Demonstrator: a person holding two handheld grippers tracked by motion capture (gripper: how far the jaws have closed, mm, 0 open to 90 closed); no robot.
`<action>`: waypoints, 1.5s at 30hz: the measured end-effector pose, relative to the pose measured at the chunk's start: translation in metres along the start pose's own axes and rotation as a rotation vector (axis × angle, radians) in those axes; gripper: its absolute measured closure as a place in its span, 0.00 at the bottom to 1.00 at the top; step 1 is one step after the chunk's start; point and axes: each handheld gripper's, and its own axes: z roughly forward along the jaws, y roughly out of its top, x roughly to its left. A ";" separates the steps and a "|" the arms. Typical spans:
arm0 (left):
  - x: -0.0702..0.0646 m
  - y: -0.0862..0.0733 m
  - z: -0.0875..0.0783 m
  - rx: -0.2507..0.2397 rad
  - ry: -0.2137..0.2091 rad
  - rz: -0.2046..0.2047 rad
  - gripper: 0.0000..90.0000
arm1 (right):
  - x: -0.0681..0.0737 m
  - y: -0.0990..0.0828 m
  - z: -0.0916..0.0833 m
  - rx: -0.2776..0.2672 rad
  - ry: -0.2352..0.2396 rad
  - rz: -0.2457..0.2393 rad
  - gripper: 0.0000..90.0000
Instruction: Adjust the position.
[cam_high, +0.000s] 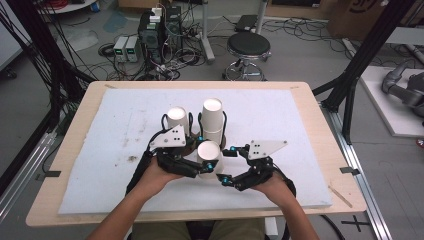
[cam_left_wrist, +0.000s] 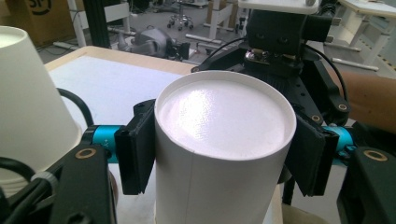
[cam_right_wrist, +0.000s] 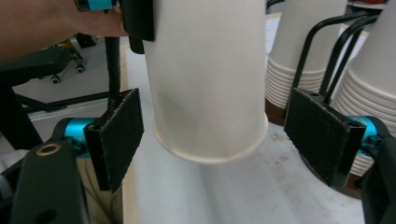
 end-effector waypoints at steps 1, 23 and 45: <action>-0.001 0.000 0.002 0.008 -0.010 0.006 0.37 | 0.001 0.000 0.001 0.000 0.002 0.004 0.23; -0.005 0.001 0.011 -0.022 -0.042 -0.002 0.38 | 0.000 -0.006 0.012 -0.003 0.031 -0.020 0.30; 0.003 -0.008 -0.003 0.025 -0.052 -0.049 0.18 | -0.001 0.002 0.005 0.154 0.021 -0.069 0.36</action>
